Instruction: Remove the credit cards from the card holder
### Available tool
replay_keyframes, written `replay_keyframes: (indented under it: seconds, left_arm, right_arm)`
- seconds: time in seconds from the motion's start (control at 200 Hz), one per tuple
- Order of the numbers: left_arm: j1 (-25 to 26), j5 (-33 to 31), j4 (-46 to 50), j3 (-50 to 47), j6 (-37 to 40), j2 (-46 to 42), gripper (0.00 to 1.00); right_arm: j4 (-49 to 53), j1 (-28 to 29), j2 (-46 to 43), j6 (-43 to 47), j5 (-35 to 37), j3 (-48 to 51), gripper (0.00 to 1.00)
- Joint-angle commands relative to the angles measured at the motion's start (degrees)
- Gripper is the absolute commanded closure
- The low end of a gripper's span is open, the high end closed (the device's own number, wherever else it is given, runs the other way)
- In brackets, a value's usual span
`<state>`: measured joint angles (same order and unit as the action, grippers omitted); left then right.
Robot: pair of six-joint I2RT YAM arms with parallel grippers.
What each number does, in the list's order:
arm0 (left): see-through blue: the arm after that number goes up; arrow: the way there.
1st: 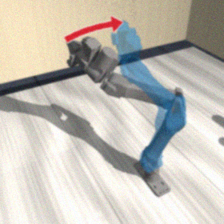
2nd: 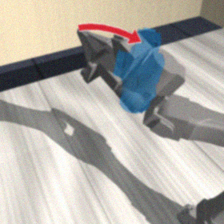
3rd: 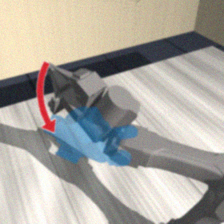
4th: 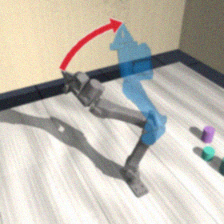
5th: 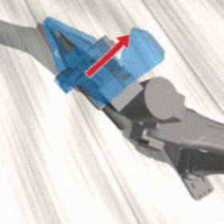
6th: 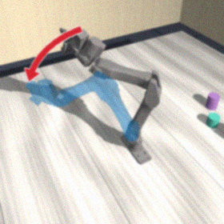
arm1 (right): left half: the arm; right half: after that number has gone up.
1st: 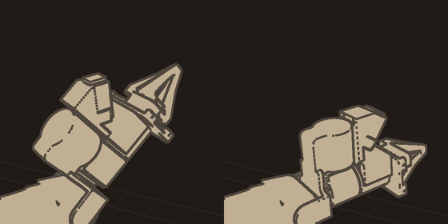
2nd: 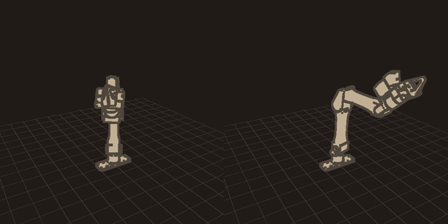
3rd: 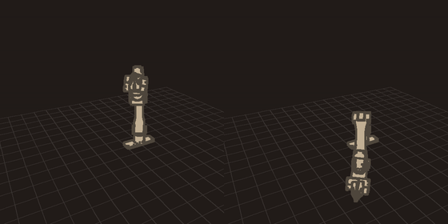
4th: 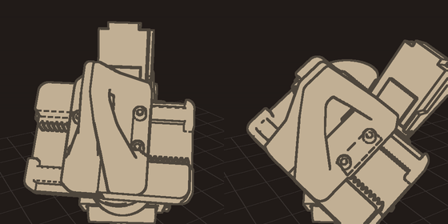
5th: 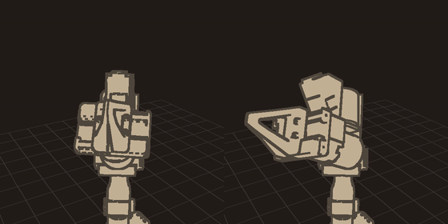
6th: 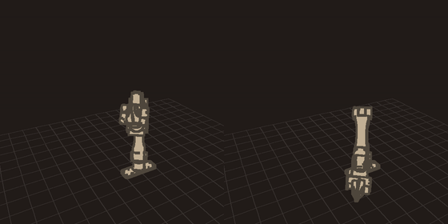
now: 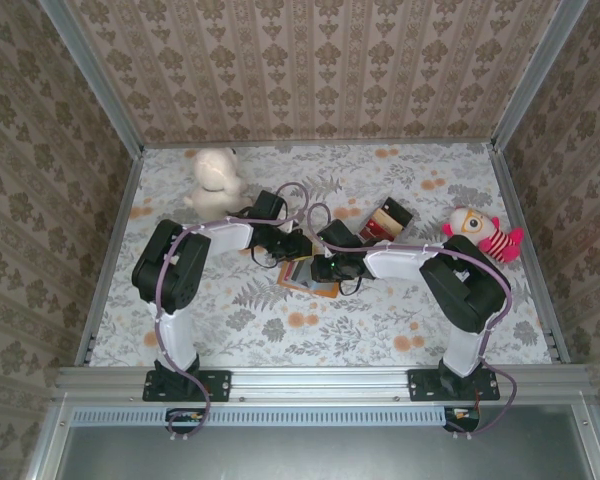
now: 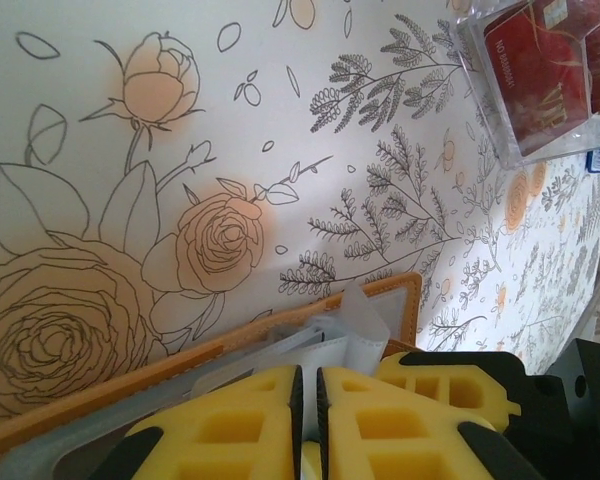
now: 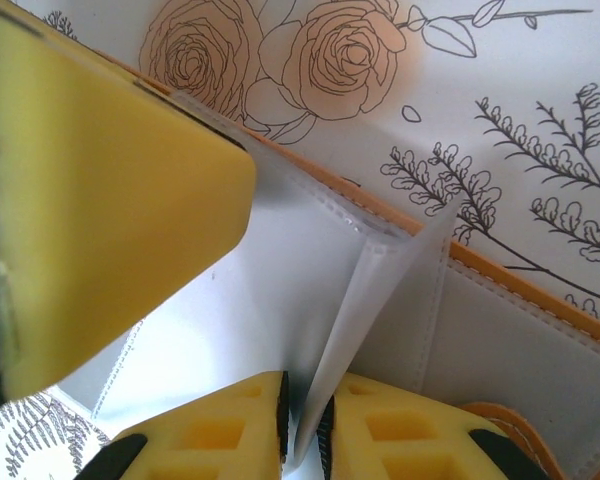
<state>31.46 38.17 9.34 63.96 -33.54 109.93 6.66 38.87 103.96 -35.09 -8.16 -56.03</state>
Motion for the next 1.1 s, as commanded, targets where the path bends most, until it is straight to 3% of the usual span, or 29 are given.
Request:
replay_keyframes:
  seconds: [0.0, 0.27, 0.49, 0.685, 1.1]
  left_arm:
    - [0.0, -3.19, 0.52, -2.33, 0.4, -1.84, 0.85]
    - [0.34, -9.37, 0.49, -9.18, -5.05, -12.57, 0.79]
    - [4.17, -12.22, -0.15, -15.22, -11.9, -17.71, 0.77]
    - [6.53, -14.09, -4.11, -19.35, -17.76, -18.48, 0.76]
    - [6.94, -16.46, -7.1, -19.58, -19.42, -17.59, 0.8]
  right_arm:
    - [9.47, -1.46, 1.26, 2.9, 3.33, 1.45, 0.82]
    - [10.49, -1.87, 1.42, 7.07, 2.23, -0.22, 0.82]
    - [8.57, -1.87, 1.04, 5.57, 0.06, 0.18, 0.82]
    - [7.58, -1.98, 1.23, 4.7, -0.89, 0.39, 0.82]
    - [7.18, -1.96, 1.18, 4.32, -0.98, 0.92, 0.82]
